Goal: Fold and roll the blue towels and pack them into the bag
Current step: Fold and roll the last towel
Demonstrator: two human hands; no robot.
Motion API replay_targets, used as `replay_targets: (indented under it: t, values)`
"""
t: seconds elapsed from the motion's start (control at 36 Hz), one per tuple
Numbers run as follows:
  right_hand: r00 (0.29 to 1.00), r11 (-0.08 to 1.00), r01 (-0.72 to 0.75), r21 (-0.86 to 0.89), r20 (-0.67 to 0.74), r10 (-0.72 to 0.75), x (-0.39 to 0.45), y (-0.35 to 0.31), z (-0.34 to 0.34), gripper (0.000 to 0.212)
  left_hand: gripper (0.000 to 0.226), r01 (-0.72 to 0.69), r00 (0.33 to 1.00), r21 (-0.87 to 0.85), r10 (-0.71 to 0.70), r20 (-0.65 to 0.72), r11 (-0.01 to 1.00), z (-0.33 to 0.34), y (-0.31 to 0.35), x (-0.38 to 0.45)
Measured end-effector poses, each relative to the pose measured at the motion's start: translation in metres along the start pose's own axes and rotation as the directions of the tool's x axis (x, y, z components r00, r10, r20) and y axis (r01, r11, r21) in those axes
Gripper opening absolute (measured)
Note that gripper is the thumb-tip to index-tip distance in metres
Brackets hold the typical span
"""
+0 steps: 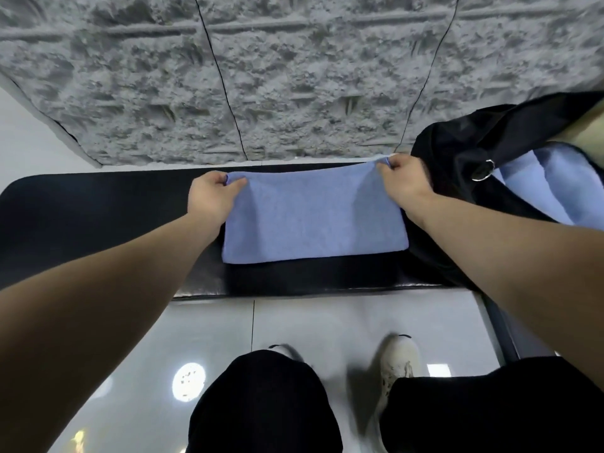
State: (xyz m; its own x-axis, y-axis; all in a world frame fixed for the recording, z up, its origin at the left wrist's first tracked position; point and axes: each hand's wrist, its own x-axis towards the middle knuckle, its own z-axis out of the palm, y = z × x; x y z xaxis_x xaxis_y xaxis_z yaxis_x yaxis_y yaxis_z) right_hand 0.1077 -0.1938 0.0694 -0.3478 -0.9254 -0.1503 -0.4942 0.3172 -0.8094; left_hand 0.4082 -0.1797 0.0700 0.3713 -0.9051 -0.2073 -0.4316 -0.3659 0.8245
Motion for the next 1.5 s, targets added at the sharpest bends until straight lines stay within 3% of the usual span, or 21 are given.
replay_targets:
  t: [0.08, 0.17, 0.22, 0.36, 0.44, 0.56, 0.64, 0.83, 1.0, 1.11, 1.25, 1.39, 1.5]
  values:
    - [1.000, 0.999, 0.002, -0.033, 0.006, -0.002, 0.005, 0.001, 0.003, 0.018, 0.026, -0.056, 0.998, 0.130, 0.057, -0.003, 0.990, 0.003, -0.001, 0.003]
    - [0.999, 0.997, 0.017, -0.076, 0.033, -0.015, 0.010, 0.004, 0.005, 0.025, 0.024, -0.116, 0.993, 0.185, 0.118, 0.000, 0.976, 0.003, -0.002, 0.006]
    - [0.998, 0.997, 0.018, -0.074, 0.064, -0.013, 0.008, 0.003, 0.006, 0.008, 0.018, -0.119, 0.993, 0.226, 0.117, 0.021, 0.967, 0.003, -0.001, 0.005]
    - [0.991, 0.998, 0.006, -0.061, 0.132, 0.002, -0.001, 0.000, 0.003, 0.056, 0.062, -0.001, 1.000, 0.220, -0.004, 0.022, 0.975, -0.006, 0.005, -0.002]
    - [0.979, 0.944, 0.194, -0.266, 0.106, -0.172, -0.007, -0.002, 0.000, 0.059, 0.063, 0.066, 0.994, 0.256, -0.085, 0.066, 0.964, -0.015, -0.001, -0.009]
    - [0.901, 0.815, 0.429, -0.389, 0.244, -0.358, -0.016, -0.009, 0.003, 0.050, 0.048, 0.074, 0.977, 0.316, -0.132, 0.166, 0.946, -0.026, -0.004, -0.021]
    - [0.879, 0.764, 0.466, -0.447, 0.335, -0.340, -0.016, -0.013, 0.008, 0.051, 0.033, 0.065, 0.954, 0.362, -0.165, 0.251, 0.930, -0.033, -0.008, -0.030]
    - [0.888, 0.668, 0.430, -0.608, 0.419, -0.190, -0.009, -0.020, 0.012, 0.056, 0.032, 0.148, 0.886, 0.430, -0.313, 0.342, 0.891, -0.044, -0.010, -0.038]
    - [0.924, 0.646, 0.349, -0.679, 0.366, -0.113, -0.004, -0.030, 0.008, 0.037, 0.012, 0.276, 0.888, 0.270, -0.352, 0.297, 0.923, -0.045, 0.005, -0.020]
    - [0.920, 0.659, 0.341, -0.670, 0.381, -0.088, -0.006, -0.029, 0.010, 0.030, 0.007, 0.272, 0.919, 0.169, -0.308, 0.245, 0.947, -0.043, 0.007, -0.004]
    - [0.915, 0.780, 0.286, -0.556, 0.401, -0.049, -0.005, -0.027, 0.008, 0.041, 0.005, 0.261, 0.955, -0.002, -0.258, 0.146, 0.965, -0.034, 0.007, 0.013]
    - [0.904, 0.811, 0.225, -0.540, 0.426, 0.033, -0.004, -0.029, 0.004, 0.022, 0.014, 0.320, 0.948, -0.229, -0.310, 0.079, 0.920, -0.019, 0.014, 0.022]
    - [0.893, 0.796, 0.223, -0.563, 0.445, 0.064, -0.010, -0.026, 0.003, 0.027, 0.039, 0.311, 0.943, -0.340, -0.334, -0.009, 0.887, -0.006, 0.018, 0.018]
